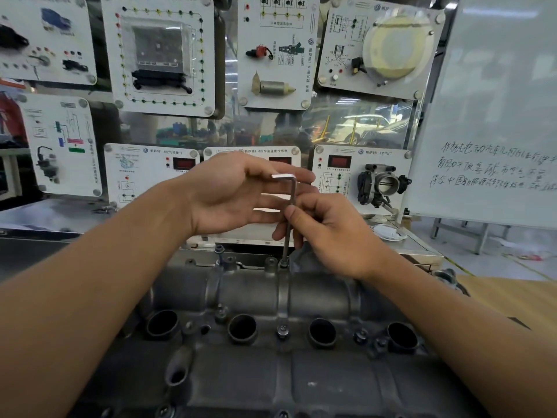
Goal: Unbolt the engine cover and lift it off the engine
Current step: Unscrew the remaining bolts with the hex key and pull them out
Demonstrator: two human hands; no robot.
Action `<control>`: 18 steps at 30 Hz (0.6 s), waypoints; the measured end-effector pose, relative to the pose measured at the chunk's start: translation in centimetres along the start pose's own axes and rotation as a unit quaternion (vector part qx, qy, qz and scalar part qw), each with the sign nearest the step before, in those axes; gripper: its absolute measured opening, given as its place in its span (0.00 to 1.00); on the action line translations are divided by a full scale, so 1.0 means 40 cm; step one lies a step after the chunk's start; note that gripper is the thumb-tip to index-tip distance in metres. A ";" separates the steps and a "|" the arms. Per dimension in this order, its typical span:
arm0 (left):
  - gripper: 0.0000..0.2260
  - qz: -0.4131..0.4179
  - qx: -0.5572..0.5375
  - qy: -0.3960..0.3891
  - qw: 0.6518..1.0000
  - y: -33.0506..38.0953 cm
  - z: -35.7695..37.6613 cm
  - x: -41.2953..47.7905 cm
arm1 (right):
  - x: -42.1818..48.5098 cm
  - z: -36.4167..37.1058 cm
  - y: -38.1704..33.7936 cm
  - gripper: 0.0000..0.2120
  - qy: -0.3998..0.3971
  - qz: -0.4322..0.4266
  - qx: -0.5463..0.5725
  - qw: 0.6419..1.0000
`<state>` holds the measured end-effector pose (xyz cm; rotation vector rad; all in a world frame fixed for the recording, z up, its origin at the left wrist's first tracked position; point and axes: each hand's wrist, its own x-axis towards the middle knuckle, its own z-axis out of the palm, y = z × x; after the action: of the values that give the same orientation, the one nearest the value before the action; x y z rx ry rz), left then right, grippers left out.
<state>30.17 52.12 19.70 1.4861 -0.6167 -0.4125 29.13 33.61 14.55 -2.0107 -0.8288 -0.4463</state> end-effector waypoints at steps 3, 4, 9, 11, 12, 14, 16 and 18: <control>0.17 0.027 0.007 -0.045 0.999 -0.013 -0.011 -0.001 | 0.001 -0.004 0.001 0.16 -0.010 0.007 0.010 1.000; 0.16 0.042 0.004 -0.054 0.998 -0.018 -0.013 -0.001 | 0.000 -0.006 0.000 0.16 -0.013 0.009 0.017 1.000; 0.13 0.080 0.034 -0.033 0.996 -0.014 0.000 0.005 | 0.000 -0.002 -0.006 0.14 -0.013 0.009 0.020 1.000; 0.12 0.108 0.115 0.027 0.987 -0.014 0.031 0.016 | -0.002 0.002 -0.005 0.12 -0.013 0.005 0.018 1.000; 0.13 0.121 0.150 0.068 0.979 -0.015 0.050 0.023 | -0.003 0.003 -0.004 0.12 -0.015 0.000 0.011 1.000; 0.19 0.142 0.183 0.160 0.960 -0.020 0.076 0.042 | -0.005 0.006 -0.004 0.11 -0.021 -0.009 -0.001 1.000; 0.16 0.148 0.194 0.239 0.940 -0.021 0.088 0.060 | -0.005 0.004 -0.006 0.11 -0.025 -0.009 -0.004 1.000; 0.10 0.116 0.180 0.276 0.937 -0.018 0.092 0.065 | -0.005 0.002 -0.007 0.11 -0.028 -0.005 -0.010 1.000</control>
<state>30.05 47.57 19.23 1.7520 -0.4159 0.3197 28.78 33.73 14.55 -2.0457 -0.8724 -0.4083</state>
